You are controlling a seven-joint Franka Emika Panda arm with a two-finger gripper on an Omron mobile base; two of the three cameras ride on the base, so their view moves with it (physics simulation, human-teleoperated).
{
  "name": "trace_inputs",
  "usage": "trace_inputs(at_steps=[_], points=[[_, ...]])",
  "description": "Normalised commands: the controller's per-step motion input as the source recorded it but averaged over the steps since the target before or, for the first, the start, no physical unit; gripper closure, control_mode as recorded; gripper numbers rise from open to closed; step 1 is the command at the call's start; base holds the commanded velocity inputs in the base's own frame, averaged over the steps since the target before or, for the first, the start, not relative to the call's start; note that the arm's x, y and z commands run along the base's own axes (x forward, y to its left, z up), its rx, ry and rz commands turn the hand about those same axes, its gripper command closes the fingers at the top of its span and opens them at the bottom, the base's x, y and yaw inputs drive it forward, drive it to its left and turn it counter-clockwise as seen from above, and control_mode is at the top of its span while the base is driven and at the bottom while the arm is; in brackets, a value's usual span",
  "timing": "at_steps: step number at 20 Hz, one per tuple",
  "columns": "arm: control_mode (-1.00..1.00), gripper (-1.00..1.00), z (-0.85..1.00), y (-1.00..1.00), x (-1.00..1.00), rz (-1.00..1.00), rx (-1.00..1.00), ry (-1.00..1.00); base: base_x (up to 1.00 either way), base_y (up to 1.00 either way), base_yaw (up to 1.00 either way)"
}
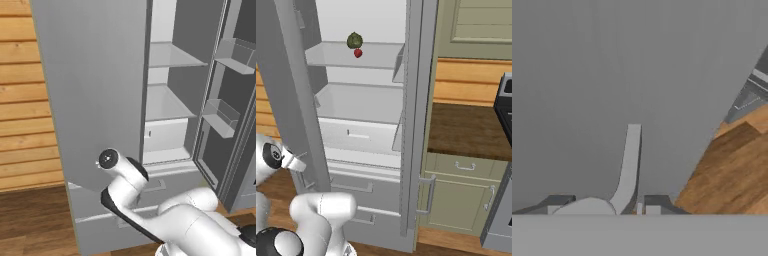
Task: Take the strawberry from the fridge and place it on top of the pancake, located on the dining counter.
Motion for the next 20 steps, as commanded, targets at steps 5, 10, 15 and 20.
trace_inputs(at_steps=[5,10,15,20], points=[[-1.0,1.0,0.0,0.77,-0.68,-0.25,-0.14,0.01,0.0,0.0,0.0],[-1.0,1.0,0.0,0.89,-0.3,-0.27,-0.13,0.0,0.0,0.0,0.0],[-1.0,1.0,0.0,0.97,-0.25,-0.29,-0.12,0.0,0.0,0.0,0.0],[-1.0,-1.0,0.0,0.87,-0.04,-0.24,-0.11,0.0,0.0,0.0,0.0]])
